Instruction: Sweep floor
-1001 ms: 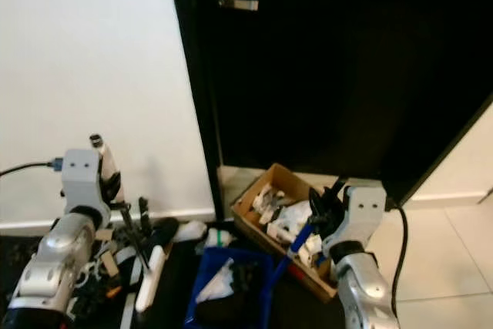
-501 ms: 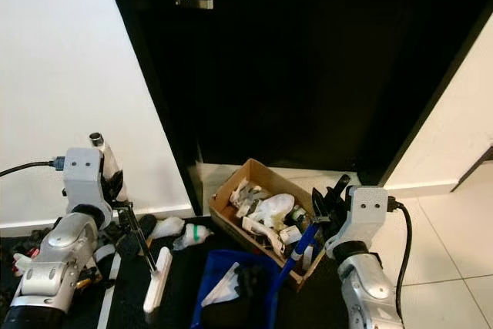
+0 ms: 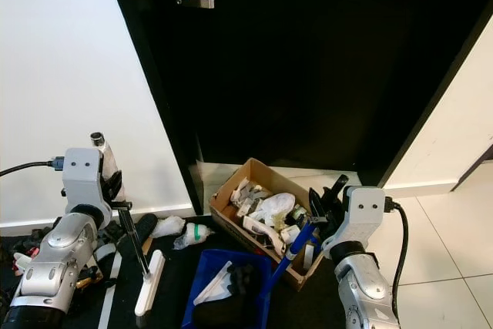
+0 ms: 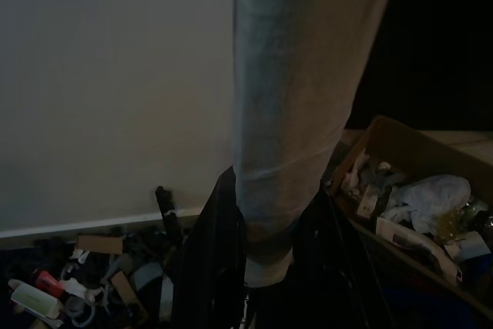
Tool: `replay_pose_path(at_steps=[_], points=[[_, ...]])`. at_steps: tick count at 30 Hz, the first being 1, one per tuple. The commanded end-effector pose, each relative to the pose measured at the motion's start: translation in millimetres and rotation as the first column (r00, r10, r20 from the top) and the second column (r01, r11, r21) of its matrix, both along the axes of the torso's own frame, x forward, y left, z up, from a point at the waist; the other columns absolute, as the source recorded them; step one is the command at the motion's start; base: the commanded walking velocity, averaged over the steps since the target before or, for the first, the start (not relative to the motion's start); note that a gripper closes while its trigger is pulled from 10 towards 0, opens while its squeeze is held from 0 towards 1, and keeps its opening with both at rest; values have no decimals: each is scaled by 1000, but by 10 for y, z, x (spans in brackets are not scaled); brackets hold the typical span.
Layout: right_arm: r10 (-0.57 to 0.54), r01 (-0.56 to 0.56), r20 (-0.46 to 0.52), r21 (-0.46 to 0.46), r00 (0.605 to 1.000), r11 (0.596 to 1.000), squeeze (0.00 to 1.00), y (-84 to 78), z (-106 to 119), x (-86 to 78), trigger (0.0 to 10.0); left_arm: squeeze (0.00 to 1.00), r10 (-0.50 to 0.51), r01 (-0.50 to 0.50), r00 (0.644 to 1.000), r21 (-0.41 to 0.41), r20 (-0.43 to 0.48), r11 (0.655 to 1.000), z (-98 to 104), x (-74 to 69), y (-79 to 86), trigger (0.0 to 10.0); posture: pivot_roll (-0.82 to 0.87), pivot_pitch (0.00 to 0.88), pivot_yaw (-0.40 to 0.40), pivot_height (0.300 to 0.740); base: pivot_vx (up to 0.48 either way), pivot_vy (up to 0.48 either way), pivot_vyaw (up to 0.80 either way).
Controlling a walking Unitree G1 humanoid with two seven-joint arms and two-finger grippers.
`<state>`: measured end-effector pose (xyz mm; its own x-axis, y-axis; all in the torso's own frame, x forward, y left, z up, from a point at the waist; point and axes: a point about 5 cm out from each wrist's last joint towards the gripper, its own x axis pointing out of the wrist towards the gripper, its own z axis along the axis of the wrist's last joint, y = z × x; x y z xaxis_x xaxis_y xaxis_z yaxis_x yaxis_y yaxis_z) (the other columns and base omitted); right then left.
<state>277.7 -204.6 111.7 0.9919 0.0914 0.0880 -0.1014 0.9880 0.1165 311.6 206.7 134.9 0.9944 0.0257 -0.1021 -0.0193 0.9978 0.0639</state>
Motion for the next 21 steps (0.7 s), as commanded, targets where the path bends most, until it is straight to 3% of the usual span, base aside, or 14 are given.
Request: replay_pose_path(at_steps=[1, 3, 12, 21], points=[[15, -17, 44, 33, 999, 999, 0, 46, 59, 6, 10000, 0, 29, -29, 1000, 0, 8, 1000, 2, -31, 58, 10000, 8, 156, 96, 740, 0, 0, 0], [15, -17, 44, 33, 999, 999, 0, 46, 60, 8, 10000, 0, 35, -35, 999, -1, 6, 999, 0, -32, 70, 10000, 9, 155, 95, 740, 0, 0, 0], [18, -19, 45, 34, 999, 999, 0, 56, 62, 16, 10000, 0, 42, -42, 999, -8, 9, 999, 10, -23, 81, 10000, 10, 155, 95, 740, 0, 454, 0], [14, -16, 47, 36, 999, 999, 0, 57, 64, 20, 10000, 0, 37, -37, 999, -7, 24, 999, 37, -13, 75, 10000, 11, 154, 97, 740, 0, 0, 0]])
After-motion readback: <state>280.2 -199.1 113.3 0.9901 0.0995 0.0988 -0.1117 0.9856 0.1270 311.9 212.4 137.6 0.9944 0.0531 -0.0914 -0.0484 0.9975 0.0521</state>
